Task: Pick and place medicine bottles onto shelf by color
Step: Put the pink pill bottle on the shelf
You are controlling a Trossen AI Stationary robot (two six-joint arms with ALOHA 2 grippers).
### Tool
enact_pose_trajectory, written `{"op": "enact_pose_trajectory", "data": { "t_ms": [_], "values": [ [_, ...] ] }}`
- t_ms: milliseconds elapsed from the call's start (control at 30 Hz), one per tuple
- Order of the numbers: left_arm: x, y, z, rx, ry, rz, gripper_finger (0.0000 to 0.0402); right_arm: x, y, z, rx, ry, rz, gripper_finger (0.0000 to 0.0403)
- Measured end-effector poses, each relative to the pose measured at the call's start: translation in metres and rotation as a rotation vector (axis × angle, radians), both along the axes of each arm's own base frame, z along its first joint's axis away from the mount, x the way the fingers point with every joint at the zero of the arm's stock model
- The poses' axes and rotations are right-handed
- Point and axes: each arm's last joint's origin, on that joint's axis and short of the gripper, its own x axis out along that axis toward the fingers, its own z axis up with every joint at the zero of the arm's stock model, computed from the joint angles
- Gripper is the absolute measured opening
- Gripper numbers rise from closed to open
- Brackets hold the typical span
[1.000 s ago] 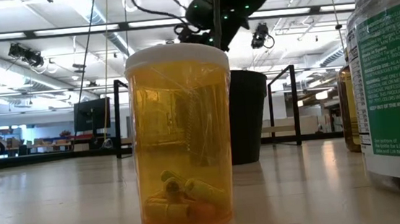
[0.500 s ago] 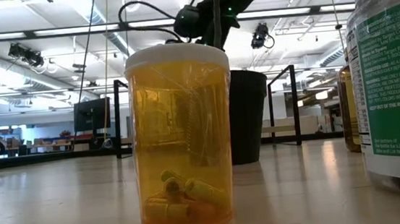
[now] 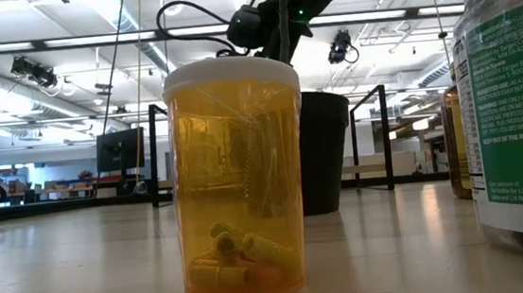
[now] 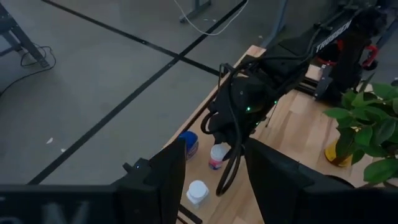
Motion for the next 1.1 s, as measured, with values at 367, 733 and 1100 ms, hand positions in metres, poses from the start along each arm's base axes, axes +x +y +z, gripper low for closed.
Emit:
{"op": "enact_pose_trajectory", "data": {
  "t_ms": [367, 733, 1100],
  "values": [
    [0.002, 0.001, 0.003, 0.018, -0.025, -0.003, 0.0172, 0.000, -0.002, 0.000, 0.016, -0.022, 0.013, 0.0185],
    [0.002, 0.001, 0.003, 0.020, -0.028, -0.003, 0.0172, 0.002, -0.009, -0.012, 0.086, -0.028, -0.039, 0.0186],
    [0.002, 0.001, 0.003, 0.020, -0.025, -0.003, 0.0172, 0.003, -0.008, -0.015, 0.118, -0.032, -0.079, 0.0186]
  ]
}}
